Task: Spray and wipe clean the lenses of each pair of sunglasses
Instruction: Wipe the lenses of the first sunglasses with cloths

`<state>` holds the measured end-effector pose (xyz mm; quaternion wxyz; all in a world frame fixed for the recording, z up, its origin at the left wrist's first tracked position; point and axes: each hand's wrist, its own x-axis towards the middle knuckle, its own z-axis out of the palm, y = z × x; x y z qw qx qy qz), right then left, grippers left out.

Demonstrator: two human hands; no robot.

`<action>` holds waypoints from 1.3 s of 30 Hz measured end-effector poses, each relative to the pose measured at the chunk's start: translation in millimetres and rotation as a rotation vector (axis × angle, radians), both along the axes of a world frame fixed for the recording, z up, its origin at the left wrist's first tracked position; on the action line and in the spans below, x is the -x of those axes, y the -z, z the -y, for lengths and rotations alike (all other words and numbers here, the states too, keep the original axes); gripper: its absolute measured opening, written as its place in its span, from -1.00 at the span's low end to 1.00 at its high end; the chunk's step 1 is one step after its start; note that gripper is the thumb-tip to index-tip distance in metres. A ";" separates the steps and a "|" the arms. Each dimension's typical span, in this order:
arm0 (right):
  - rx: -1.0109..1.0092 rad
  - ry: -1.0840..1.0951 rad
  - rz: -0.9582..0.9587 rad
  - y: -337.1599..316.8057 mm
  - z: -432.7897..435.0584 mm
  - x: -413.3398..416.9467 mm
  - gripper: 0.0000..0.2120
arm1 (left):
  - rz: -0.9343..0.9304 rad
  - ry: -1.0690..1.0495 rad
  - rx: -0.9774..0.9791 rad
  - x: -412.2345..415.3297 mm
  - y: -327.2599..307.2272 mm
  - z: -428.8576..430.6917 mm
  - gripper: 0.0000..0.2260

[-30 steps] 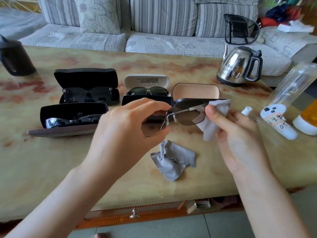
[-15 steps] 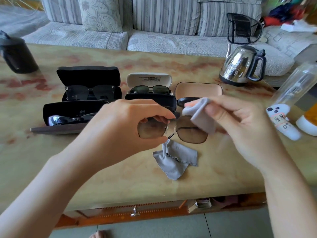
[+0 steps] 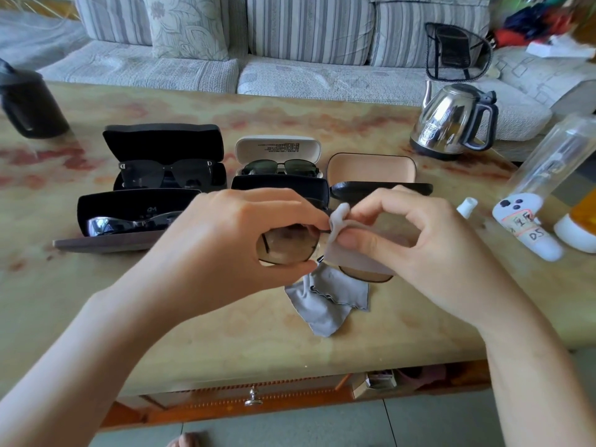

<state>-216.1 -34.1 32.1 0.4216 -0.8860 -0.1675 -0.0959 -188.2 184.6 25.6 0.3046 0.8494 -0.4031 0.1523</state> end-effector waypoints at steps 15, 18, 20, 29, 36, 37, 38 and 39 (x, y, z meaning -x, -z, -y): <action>-0.072 -0.085 -0.127 -5.9 10.8 -0.8 -0.81 | -0.112 -0.006 0.046 0.7 -3.3 2.6 -0.39; -0.084 -0.109 -0.132 -6.8 11.5 -0.1 -0.81 | -0.130 0.023 0.049 2.4 -2.2 4.5 -0.37; -0.080 -0.136 -0.131 -8.4 7.5 0.5 -0.84 | -0.113 0.046 0.033 4.3 -1.2 7.6 -0.37; 0.044 -0.079 -0.045 -11.9 -9.7 -1.0 -0.79 | 0.036 0.048 0.002 3.2 0.4 11.5 -0.51; -0.027 -0.064 -0.068 -18.3 -2.3 3.4 -0.81 | 0.027 0.026 0.028 3.9 -3.3 9.7 -0.55; -0.051 -0.058 -0.084 -20.1 -1.5 5.0 -0.81 | 0.021 0.016 0.020 4.4 -4.0 9.2 -0.51; -0.064 -0.048 -0.102 -20.9 -0.2 5.9 -0.80 | 0.014 0.009 0.012 4.7 -4.2 8.7 -0.49; -0.070 -0.038 -0.121 -20.8 2.0 6.2 -0.78 | 0.008 0.008 0.005 4.7 -3.8 8.2 -0.48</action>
